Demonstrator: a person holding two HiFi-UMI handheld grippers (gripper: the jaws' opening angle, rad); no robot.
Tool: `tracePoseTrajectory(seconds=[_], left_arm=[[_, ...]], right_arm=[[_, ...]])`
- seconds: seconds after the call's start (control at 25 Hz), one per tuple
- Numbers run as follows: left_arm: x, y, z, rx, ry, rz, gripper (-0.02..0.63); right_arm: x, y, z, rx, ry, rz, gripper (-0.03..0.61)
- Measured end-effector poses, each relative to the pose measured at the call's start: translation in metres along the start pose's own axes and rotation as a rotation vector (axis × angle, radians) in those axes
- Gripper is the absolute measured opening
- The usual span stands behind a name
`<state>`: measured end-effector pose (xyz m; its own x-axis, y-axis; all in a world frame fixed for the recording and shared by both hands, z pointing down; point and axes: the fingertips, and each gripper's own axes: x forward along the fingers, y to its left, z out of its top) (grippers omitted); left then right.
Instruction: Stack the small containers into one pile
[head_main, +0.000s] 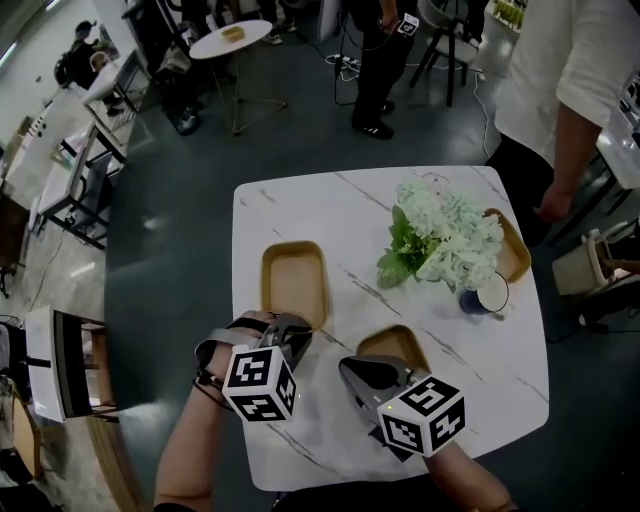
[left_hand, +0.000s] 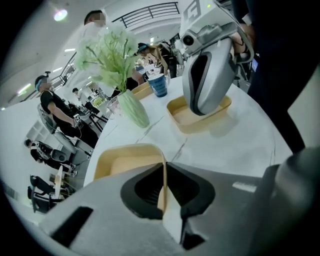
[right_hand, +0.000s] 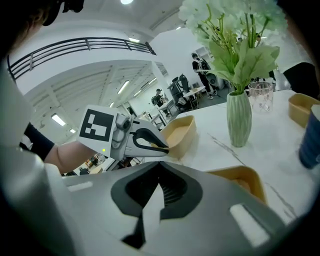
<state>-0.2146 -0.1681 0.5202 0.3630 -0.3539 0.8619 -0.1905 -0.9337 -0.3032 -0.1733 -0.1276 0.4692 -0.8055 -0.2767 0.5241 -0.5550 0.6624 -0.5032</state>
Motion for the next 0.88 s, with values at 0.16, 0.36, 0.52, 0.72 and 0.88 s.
tracePoseTrajectory(seconds=[0.16, 0.36, 0.52, 0.72, 0.88], left_arm=[[-0.014, -0.007, 0.004, -0.014, -0.01, 0.036, 0.02], [-0.029, -0.026, 0.015, -0.041, -0.047, 0.067, 0.021], [-0.042, -0.048, 0.023, -0.071, -0.062, 0.061, 0.021], [-0.051, -0.07, 0.044, -0.106, -0.07, 0.059, 0.021], [-0.051, -0.085, 0.069, -0.163, -0.073, 0.065, 0.021]], right_arm=[[-0.008, 0.007, -0.002, -0.003, -0.026, -0.035, -0.002], [-0.019, 0.014, -0.009, -0.005, -0.069, -0.1, -0.002], [-0.031, 0.022, -0.018, 0.004, -0.09, -0.141, -0.002], [-0.055, 0.021, -0.022, 0.013, -0.127, -0.194, -0.002], [-0.08, 0.006, -0.024, 0.029, -0.162, -0.228, -0.002]])
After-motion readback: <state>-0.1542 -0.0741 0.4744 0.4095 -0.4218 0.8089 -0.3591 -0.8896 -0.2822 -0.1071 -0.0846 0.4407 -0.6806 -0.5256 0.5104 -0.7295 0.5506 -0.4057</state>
